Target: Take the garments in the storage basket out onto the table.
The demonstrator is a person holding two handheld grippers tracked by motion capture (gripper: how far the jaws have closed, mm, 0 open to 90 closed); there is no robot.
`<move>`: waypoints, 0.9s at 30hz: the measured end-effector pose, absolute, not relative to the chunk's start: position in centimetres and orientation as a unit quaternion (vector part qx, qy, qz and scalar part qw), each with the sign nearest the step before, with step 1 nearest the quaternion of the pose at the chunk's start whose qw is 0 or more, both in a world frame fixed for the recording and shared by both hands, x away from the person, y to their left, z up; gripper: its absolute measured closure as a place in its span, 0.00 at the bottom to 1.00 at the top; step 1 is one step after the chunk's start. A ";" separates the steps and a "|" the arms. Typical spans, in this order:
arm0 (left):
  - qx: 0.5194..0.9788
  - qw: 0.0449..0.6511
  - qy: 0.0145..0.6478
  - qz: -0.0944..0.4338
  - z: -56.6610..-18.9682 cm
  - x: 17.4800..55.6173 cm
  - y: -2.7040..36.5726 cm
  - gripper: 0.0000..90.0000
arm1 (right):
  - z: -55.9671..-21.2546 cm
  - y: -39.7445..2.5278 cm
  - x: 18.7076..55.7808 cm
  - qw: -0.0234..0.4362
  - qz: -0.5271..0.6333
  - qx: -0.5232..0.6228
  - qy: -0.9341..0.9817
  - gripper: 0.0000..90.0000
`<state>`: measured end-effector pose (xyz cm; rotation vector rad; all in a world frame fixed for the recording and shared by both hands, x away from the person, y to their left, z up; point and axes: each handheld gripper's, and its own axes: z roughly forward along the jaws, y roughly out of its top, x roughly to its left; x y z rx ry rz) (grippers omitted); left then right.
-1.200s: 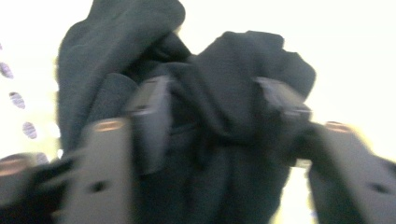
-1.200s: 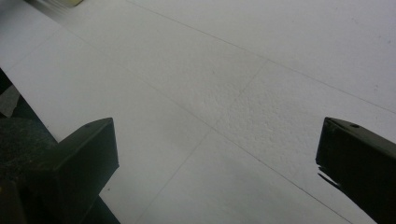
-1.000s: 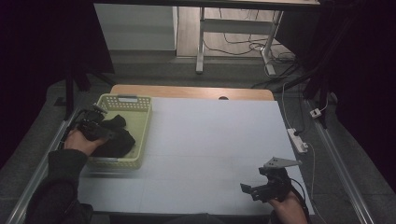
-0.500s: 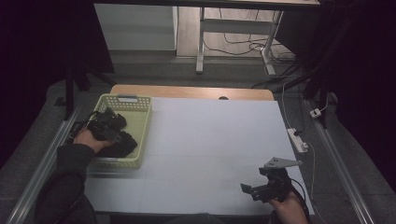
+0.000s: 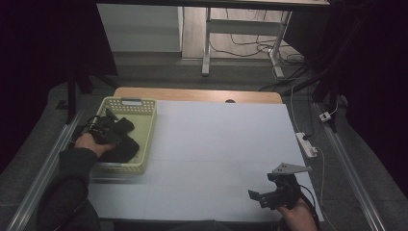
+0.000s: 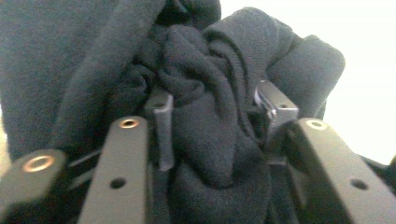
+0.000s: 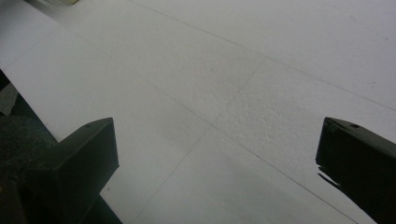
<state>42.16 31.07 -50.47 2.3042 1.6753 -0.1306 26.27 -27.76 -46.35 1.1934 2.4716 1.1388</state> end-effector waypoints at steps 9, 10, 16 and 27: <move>0.809 0.149 0.568 0.003 -49.5 41.2 30.7 0.75 | -46.3 -27.7 26.2 0.086 0.382 0.395 0.831 0.00; 0.809 0.156 0.567 0.009 -49.3 41.1 30.8 0.75 | -46.3 -27.6 26.2 0.086 0.381 0.394 0.832 0.00; 0.800 0.195 0.566 0.046 -47.7 40.2 31.2 0.75 | -46.3 -27.5 26.2 0.087 0.380 0.391 0.834 0.00; 0.778 0.269 0.562 0.079 -43.8 38.7 31.9 0.74 | -46.3 -27.5 26.2 0.088 0.382 0.386 0.835 0.00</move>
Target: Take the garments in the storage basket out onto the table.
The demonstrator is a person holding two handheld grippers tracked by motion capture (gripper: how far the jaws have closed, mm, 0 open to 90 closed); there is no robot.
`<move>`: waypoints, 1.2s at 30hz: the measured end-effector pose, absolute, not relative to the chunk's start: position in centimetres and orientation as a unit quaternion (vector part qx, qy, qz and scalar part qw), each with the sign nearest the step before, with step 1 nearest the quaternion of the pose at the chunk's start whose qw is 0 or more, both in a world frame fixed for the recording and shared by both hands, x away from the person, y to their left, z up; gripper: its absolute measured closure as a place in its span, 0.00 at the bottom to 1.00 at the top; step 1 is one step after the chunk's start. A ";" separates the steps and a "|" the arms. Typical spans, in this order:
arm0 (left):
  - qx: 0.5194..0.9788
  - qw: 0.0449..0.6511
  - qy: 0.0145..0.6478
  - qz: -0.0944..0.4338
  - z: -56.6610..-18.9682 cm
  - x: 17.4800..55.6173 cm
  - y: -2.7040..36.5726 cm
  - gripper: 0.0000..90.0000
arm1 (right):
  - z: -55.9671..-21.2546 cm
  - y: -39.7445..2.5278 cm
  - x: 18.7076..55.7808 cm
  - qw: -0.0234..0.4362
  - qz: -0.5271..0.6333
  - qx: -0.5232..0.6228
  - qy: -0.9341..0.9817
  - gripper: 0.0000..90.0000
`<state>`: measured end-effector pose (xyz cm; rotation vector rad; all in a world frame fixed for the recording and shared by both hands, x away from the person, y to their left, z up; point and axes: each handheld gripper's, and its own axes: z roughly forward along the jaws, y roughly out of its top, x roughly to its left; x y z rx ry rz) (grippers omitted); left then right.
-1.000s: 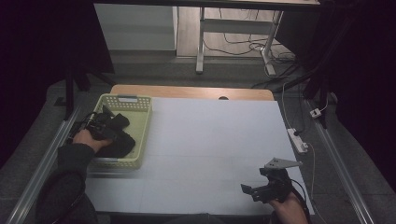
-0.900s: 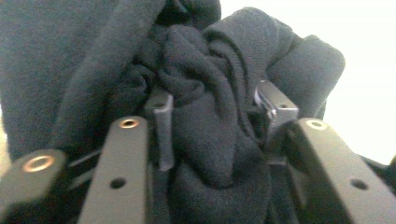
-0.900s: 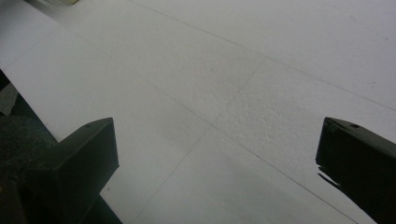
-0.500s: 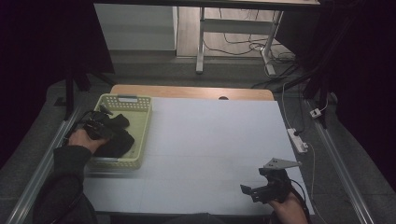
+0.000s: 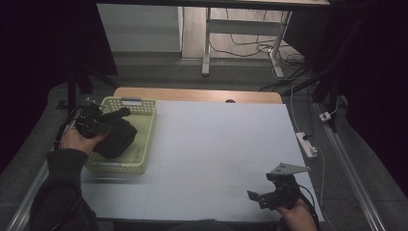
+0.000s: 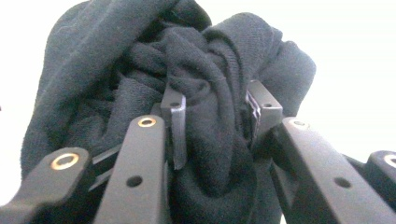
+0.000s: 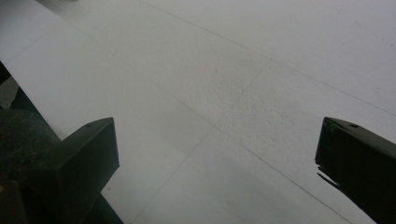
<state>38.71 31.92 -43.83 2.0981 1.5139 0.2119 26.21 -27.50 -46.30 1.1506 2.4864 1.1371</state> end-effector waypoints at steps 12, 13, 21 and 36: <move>0.776 0.334 0.525 0.105 -40.5 37.4 30.4 0.74 | -46.3 -27.5 26.2 0.089 0.382 0.384 0.836 0.00; 0.777 0.336 0.521 0.107 -40.3 37.3 30.2 0.74 | -46.3 -27.5 26.2 0.089 0.382 0.384 0.836 0.00; 0.782 0.359 0.495 0.119 -39.0 36.8 28.7 0.74 | -46.3 -27.4 26.2 0.089 0.380 0.385 0.837 0.00; 0.798 0.385 0.450 0.109 -38.0 36.7 25.2 0.73 | -46.3 -27.4 26.2 0.089 0.380 0.384 0.837 0.00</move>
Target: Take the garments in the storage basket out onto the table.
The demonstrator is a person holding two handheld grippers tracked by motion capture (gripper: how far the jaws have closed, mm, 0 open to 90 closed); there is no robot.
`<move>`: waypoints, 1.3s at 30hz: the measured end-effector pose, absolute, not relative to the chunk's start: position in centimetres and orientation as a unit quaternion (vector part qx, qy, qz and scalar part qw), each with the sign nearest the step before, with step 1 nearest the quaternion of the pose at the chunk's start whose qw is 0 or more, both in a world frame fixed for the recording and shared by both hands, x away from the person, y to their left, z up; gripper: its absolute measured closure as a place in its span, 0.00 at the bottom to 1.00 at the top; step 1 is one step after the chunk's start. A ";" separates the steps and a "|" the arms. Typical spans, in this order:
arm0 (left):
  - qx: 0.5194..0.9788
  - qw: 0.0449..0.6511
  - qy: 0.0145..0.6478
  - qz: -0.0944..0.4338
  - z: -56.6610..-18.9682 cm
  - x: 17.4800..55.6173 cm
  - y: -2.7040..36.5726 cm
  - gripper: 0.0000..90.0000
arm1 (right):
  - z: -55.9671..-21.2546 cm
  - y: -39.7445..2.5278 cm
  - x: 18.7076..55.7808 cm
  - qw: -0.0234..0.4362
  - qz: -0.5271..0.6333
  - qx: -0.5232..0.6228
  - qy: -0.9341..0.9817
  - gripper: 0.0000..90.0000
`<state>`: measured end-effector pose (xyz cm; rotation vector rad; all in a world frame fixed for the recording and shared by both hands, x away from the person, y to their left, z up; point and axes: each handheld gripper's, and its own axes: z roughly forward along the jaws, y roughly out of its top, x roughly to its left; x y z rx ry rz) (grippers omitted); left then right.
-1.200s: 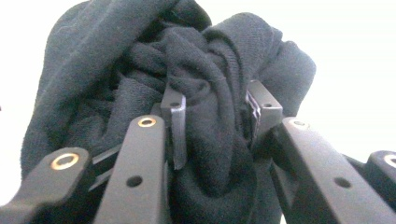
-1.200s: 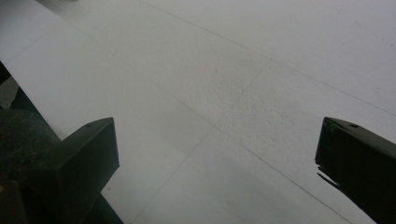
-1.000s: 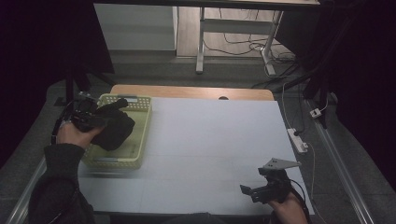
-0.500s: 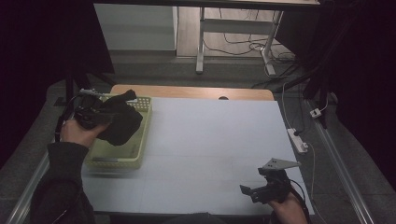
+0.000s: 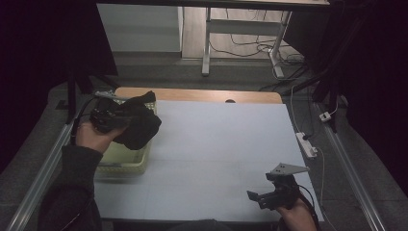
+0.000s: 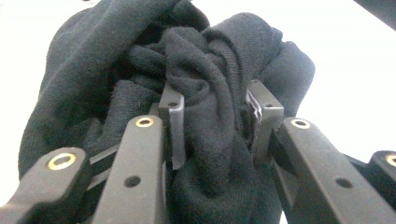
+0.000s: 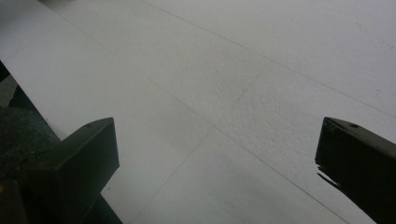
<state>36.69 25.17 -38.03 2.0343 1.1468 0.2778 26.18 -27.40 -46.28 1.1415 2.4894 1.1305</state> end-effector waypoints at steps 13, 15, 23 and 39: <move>0.812 0.399 0.416 0.094 -37.7 37.4 22.0 0.73 | -46.3 -27.4 26.2 0.090 0.380 0.383 0.837 0.00; 0.813 0.401 0.412 0.092 -37.6 37.5 21.5 0.73 | -46.3 -27.4 26.2 0.089 0.380 0.382 0.838 0.00; 0.822 0.406 0.391 0.082 -37.3 38.0 19.3 0.73 | -46.3 -27.3 26.3 0.088 0.379 0.382 0.838 0.00; 0.854 0.384 0.343 0.076 -38.6 39.5 13.6 0.72 | -46.3 -27.3 26.3 0.089 0.378 0.383 0.838 0.00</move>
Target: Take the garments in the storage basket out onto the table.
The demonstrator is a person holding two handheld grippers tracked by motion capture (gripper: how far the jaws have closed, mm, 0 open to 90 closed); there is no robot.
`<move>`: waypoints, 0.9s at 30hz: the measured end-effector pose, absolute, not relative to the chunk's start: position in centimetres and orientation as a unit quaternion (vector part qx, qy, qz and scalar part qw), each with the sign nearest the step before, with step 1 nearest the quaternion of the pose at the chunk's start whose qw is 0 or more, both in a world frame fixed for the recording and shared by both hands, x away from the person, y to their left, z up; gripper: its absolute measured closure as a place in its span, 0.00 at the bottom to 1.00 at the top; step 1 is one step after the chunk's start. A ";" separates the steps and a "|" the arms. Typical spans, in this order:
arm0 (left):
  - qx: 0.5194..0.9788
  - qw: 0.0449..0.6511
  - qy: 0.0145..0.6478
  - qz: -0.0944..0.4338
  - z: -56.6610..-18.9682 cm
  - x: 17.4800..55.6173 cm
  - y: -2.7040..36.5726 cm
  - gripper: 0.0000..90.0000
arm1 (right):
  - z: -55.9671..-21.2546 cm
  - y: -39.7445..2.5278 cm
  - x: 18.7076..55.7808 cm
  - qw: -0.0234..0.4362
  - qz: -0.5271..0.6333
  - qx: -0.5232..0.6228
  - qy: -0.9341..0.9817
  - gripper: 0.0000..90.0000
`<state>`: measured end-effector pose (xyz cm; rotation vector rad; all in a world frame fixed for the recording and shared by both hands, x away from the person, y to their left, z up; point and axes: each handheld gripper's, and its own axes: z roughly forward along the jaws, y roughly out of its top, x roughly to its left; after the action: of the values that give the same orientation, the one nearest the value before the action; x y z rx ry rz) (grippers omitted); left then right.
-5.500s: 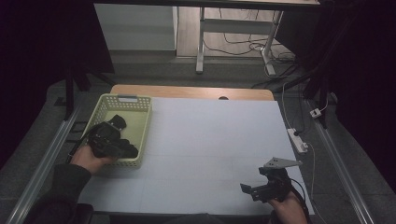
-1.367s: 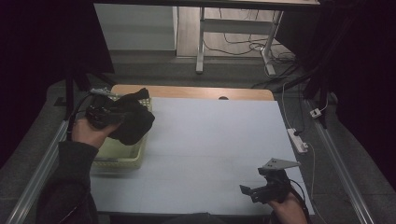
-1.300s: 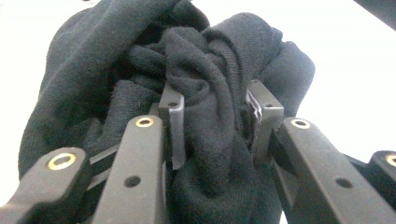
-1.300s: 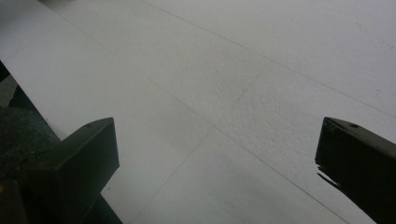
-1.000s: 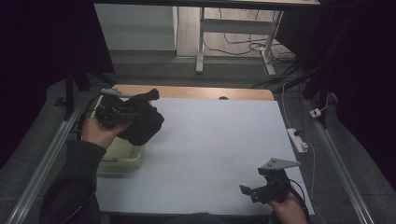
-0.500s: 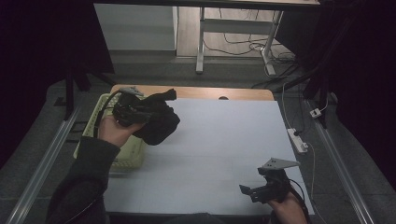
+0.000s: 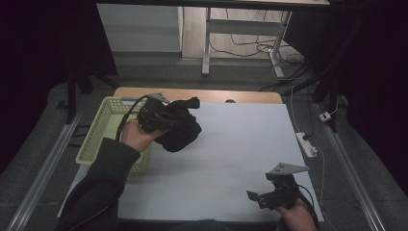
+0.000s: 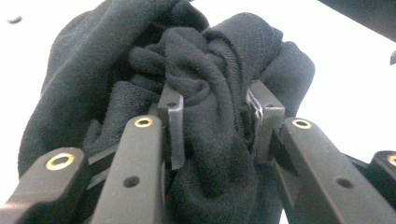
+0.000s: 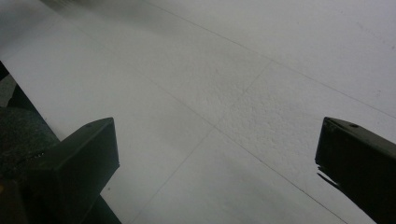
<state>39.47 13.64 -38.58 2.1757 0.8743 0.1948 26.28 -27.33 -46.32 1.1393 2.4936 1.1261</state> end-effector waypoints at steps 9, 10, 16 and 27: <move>0.869 0.366 0.323 0.084 -40.4 40.4 11.1 0.72 | -46.3 -27.3 26.3 0.089 0.377 0.382 0.839 0.00; 0.870 0.365 0.322 0.084 -40.7 40.5 10.8 0.72 | -46.3 -27.3 26.3 0.089 0.377 0.382 0.839 0.00; 0.875 0.361 0.315 0.072 -42.2 41.1 9.5 0.72 | -46.3 -27.3 26.3 0.092 0.376 0.384 0.839 0.00; 0.885 0.342 0.312 0.054 -45.6 41.9 7.7 0.70 | -46.3 -27.3 26.2 0.093 0.374 0.380 0.841 0.00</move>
<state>41.91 7.73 -45.64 2.3001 0.8102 0.1411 26.23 -27.26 -46.32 1.1272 2.4959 1.1116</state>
